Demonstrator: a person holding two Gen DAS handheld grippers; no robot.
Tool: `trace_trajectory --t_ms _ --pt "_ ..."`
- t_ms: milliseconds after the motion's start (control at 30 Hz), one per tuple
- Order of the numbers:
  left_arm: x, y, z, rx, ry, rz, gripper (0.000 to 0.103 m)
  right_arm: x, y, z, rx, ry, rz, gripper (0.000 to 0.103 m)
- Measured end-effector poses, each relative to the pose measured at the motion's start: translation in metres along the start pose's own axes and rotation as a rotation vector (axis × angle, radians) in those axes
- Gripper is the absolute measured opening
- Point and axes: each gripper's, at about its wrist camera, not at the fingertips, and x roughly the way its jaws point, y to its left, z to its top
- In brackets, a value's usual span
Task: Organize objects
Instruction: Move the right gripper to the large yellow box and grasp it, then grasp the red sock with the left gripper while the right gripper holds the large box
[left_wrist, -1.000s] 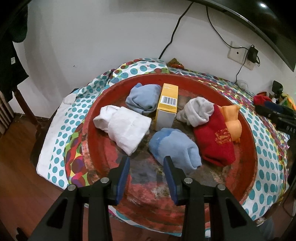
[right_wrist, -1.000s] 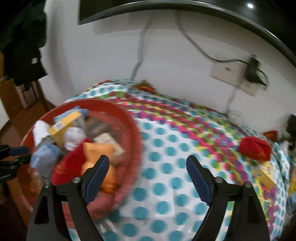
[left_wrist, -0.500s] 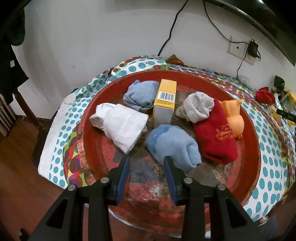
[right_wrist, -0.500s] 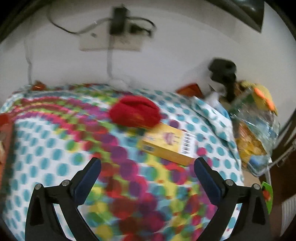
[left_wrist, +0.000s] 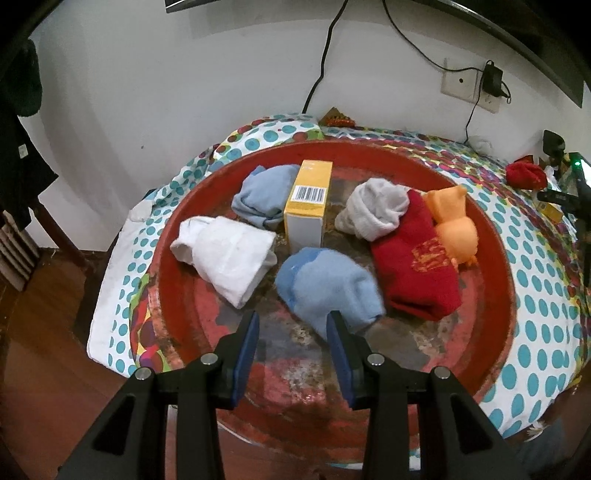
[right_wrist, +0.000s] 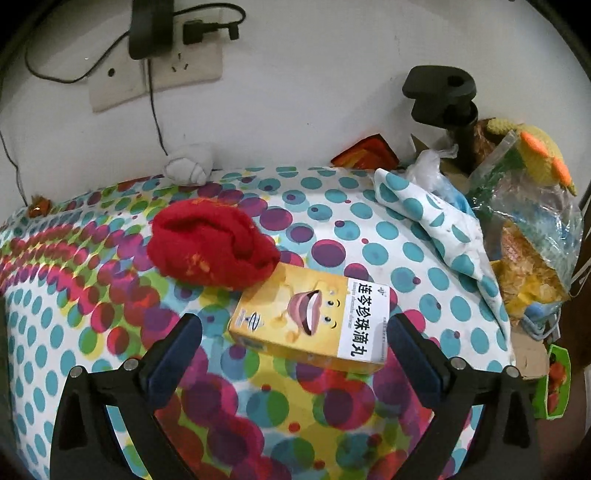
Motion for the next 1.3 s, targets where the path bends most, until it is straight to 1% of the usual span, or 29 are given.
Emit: trace_trajectory --t_ms 133,267,433,500,533,600,733,967,1067,1167,1300 --pt "-0.006 -0.004 0.002 0.007 -0.005 0.004 0.039 0.004 0.004 0.001 -0.042 -0.006 -0.032 0.094" --pt "-0.008 -0.015 0.004 0.026 -0.003 -0.001 0.039 0.008 0.003 -0.002 -0.070 -0.009 -0.043 0.091" --pt "-0.015 -0.030 0.005 0.047 -0.017 -0.025 0.039 0.021 -0.011 -0.008 -0.016 0.025 0.008 0.091" --pt "-0.017 -0.035 0.005 0.056 -0.016 -0.023 0.039 0.023 -0.014 -0.009 -0.001 0.026 0.035 0.091" --pt "-0.017 -0.036 0.006 0.060 -0.013 -0.025 0.039 0.024 -0.014 -0.010 0.003 0.029 0.054 0.087" --pt "-0.015 -0.039 0.007 0.054 -0.002 -0.027 0.039 0.024 -0.016 -0.011 0.006 0.024 0.066 0.086" --pt "-0.011 -0.045 0.008 0.042 0.015 -0.033 0.039 0.019 -0.019 -0.019 0.003 0.012 0.126 0.085" --pt "-0.013 -0.071 0.015 0.079 0.012 -0.062 0.039 0.002 -0.012 -0.041 -0.074 0.004 0.218 0.085" --pt "-0.015 -0.088 0.020 0.106 0.009 -0.087 0.039 -0.008 -0.006 -0.051 -0.114 -0.003 0.238 0.085" --pt "-0.017 -0.113 0.029 0.146 0.004 -0.110 0.039 -0.018 -0.001 -0.060 -0.173 -0.018 0.231 0.085" --pt "-0.018 -0.149 0.044 0.186 -0.008 -0.170 0.039 -0.032 -0.001 -0.074 -0.248 -0.040 0.214 0.085"
